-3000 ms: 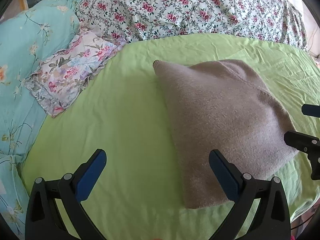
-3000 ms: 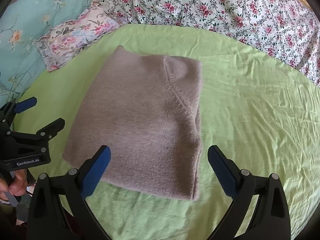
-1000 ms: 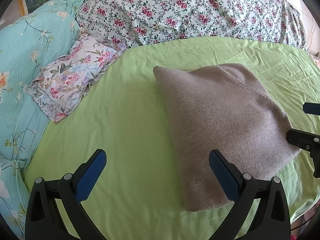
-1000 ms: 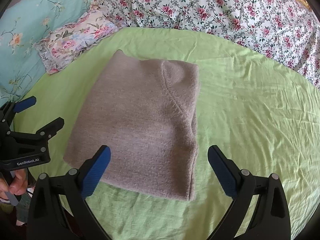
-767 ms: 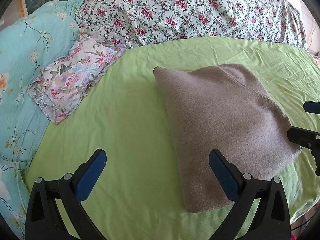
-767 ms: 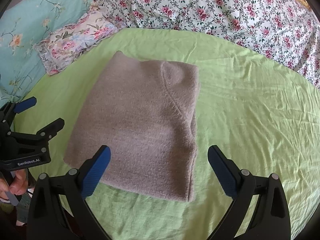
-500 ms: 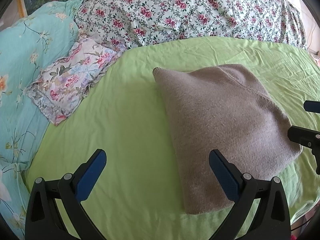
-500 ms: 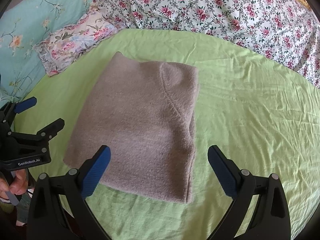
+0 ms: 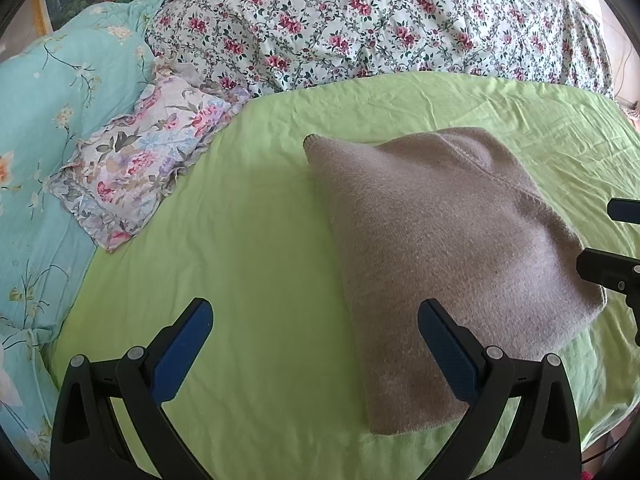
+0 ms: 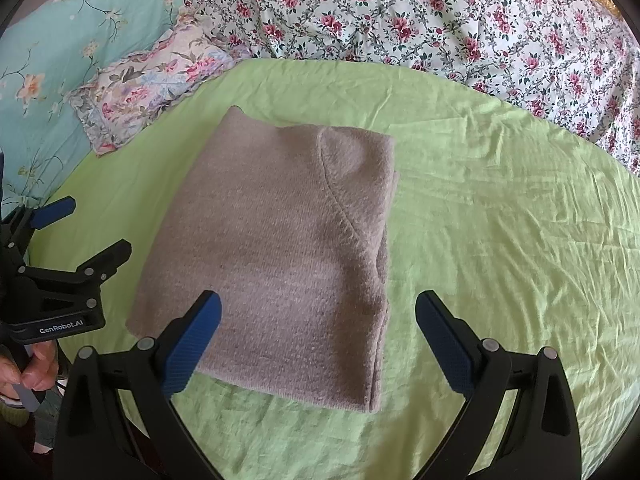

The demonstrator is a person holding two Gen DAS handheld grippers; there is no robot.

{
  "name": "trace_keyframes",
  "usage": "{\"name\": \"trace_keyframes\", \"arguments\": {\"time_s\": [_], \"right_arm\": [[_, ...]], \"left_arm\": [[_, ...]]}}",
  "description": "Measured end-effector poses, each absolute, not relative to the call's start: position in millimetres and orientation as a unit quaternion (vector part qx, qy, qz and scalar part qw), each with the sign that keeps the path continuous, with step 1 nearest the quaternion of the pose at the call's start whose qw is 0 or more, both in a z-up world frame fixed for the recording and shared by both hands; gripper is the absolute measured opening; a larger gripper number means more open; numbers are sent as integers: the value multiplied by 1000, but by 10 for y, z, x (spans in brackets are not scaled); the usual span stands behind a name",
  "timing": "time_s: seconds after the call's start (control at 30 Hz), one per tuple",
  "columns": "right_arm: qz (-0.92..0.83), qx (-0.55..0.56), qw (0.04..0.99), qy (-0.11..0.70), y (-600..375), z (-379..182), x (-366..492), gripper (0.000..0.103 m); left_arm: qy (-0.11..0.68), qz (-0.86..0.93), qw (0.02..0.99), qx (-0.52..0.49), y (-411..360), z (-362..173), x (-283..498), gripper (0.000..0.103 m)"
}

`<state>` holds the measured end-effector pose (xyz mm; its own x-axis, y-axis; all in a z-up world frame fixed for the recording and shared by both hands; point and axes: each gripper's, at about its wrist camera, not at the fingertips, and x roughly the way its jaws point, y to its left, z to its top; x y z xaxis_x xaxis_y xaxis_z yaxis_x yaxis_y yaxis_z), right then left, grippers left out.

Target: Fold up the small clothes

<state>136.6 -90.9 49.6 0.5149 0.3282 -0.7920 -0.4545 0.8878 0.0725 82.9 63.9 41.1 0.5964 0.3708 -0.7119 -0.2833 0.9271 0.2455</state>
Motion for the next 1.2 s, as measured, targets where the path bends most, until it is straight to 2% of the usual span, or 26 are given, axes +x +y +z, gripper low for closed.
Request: {"name": "trace_keyframes", "arguments": {"time_s": [1.2], "right_arm": [[227, -53, 863, 448, -999, 465, 1705, 98]], "left_arm": [[414, 201, 887, 42, 723, 441, 1058, 103]]}}
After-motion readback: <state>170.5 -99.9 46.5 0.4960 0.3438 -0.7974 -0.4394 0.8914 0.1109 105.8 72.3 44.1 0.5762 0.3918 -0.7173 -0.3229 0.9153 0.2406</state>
